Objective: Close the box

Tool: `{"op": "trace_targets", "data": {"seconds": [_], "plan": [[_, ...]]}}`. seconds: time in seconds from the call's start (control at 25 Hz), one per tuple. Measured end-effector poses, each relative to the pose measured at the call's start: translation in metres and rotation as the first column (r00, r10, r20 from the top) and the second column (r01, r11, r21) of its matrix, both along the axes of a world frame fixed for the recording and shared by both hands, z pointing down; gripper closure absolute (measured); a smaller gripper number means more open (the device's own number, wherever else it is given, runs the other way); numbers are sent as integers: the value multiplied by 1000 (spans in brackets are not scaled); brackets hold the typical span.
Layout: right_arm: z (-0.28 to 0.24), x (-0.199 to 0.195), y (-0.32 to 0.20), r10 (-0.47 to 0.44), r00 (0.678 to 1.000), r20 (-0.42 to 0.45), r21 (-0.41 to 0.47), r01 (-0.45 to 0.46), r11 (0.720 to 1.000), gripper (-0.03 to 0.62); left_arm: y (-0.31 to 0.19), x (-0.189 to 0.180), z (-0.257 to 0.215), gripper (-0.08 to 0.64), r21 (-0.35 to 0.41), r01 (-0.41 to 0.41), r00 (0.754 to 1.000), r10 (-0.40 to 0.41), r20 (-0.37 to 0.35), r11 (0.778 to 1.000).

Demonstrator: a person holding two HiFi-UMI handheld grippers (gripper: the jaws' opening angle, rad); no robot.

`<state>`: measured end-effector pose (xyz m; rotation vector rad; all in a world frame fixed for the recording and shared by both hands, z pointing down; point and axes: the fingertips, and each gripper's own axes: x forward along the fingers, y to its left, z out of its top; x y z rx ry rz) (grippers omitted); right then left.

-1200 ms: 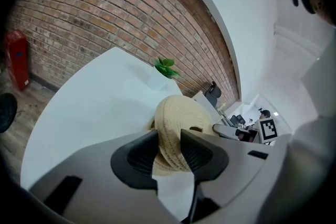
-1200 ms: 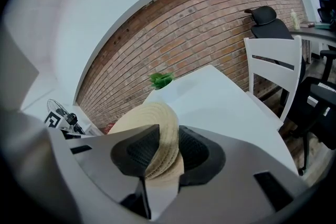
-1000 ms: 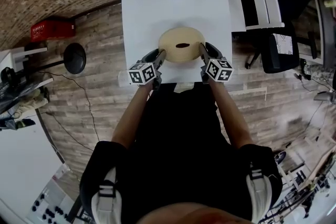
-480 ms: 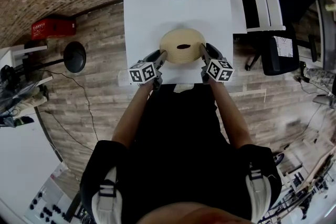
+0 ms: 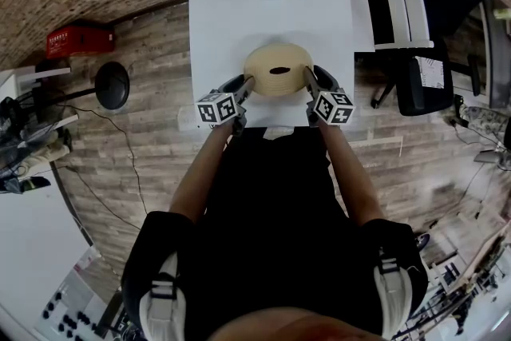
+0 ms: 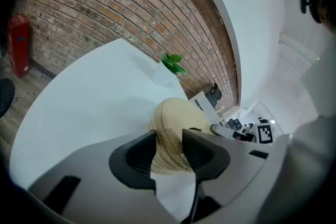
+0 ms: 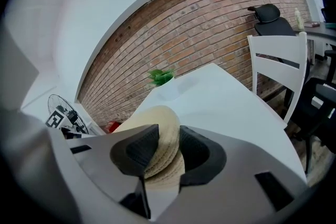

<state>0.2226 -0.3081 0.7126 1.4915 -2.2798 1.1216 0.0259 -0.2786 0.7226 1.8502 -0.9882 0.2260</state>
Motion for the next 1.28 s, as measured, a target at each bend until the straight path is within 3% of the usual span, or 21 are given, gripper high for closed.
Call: {"op": "trace_targets", "data": {"seconds": [0.4, 0.8, 1.28], "plan": [[1, -1, 1, 2, 1000, -18, 10, -1, 1000, 471, -1, 0, 0, 394, 44, -35, 999, 35, -11, 998], [-3, 0, 1, -13, 1000, -27, 20, 14, 1000, 460, -1, -1, -5, 386, 76, -75, 996, 72, 43, 994], [-22, 3, 5, 22, 994, -104, 100, -12, 995, 457, -4, -11, -26, 387, 183, -118, 988, 96, 122, 976]]}}
